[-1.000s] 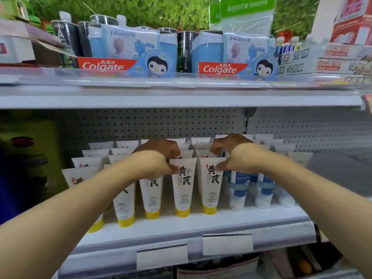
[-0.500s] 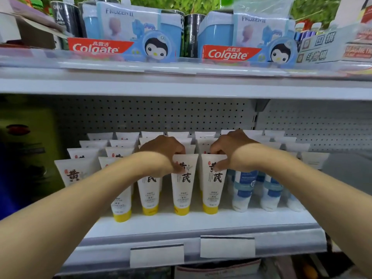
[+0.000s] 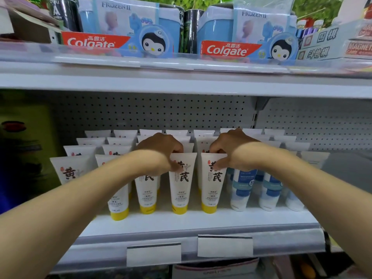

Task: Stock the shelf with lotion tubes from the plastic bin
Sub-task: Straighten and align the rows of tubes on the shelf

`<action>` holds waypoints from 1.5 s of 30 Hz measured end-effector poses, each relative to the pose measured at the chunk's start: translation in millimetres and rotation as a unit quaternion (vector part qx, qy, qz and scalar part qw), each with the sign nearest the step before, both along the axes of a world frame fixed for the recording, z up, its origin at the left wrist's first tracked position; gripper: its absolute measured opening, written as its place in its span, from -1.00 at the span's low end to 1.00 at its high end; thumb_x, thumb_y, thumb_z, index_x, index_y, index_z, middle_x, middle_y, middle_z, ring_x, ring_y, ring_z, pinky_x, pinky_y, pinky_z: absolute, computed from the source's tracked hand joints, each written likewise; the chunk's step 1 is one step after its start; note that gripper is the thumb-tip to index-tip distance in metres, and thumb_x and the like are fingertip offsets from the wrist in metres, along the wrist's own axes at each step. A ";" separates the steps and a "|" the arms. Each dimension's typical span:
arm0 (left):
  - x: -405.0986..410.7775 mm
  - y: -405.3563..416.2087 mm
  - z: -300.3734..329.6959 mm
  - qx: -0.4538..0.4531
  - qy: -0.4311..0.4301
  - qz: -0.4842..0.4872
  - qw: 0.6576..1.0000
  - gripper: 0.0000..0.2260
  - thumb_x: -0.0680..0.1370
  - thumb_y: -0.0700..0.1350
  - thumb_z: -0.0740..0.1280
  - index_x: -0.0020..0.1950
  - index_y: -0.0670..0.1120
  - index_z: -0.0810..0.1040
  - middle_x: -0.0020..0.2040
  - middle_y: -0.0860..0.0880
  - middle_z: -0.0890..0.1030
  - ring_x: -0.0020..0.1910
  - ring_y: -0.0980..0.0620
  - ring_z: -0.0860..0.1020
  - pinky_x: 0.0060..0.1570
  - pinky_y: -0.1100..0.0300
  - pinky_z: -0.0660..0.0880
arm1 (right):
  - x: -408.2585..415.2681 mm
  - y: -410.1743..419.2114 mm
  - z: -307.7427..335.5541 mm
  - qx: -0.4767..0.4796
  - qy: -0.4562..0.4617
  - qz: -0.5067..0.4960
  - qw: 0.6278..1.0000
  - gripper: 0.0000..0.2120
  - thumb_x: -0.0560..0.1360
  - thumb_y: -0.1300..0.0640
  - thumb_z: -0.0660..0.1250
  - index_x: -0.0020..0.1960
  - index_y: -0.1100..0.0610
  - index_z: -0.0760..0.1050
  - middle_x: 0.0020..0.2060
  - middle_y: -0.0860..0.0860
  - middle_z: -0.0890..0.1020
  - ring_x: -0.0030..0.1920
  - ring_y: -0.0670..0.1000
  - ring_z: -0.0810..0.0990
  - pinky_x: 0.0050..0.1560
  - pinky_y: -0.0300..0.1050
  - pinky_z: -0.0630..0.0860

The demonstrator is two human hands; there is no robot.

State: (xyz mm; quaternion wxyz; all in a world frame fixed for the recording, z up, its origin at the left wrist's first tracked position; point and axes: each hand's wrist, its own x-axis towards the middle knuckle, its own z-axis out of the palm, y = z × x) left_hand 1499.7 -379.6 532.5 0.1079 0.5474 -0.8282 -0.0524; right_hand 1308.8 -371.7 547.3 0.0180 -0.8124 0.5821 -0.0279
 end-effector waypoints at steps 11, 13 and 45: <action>-0.3 -1.0 -0.4 -0.002 0.000 -0.002 1.000 -0.88 0.46 -0.01 0.40 -0.03 0.03 0.57 -0.03 0.04 0.59 -0.11 0.04 0.53 -0.12 0.15 0.50 | -0.3 0.4 -0.6 -0.017 0.008 0.000 1.000 -0.79 0.47 0.03 0.37 0.10 -0.03 0.56 0.03 -0.04 0.62 0.04 0.05 0.49 -0.02 -0.14 0.40; -0.2 -1.9 -1.5 -0.004 0.004 -0.007 1.000 -0.91 0.46 0.00 0.40 -0.08 0.05 0.55 -0.04 0.03 0.58 -0.20 0.09 0.51 -0.24 0.20 0.45 | -0.9 -0.4 -1.4 -0.017 0.008 0.004 1.000 -0.80 0.46 0.02 0.38 0.08 -0.03 0.56 0.01 -0.05 0.62 0.00 0.03 0.51 -0.05 -0.16 0.41; -3.9 -104.1 21.3 0.027 0.002 -0.027 0.999 -0.84 0.41 -0.10 0.47 -0.04 -0.06 0.65 -0.20 0.14 0.55 -0.12 0.12 0.57 -0.12 0.32 0.50 | -12.0 -82.8 10.9 -0.016 -0.031 0.016 0.999 -0.82 0.46 0.12 0.40 0.05 0.11 0.62 0.01 -0.01 0.65 0.01 -0.02 0.59 0.12 -0.12 0.51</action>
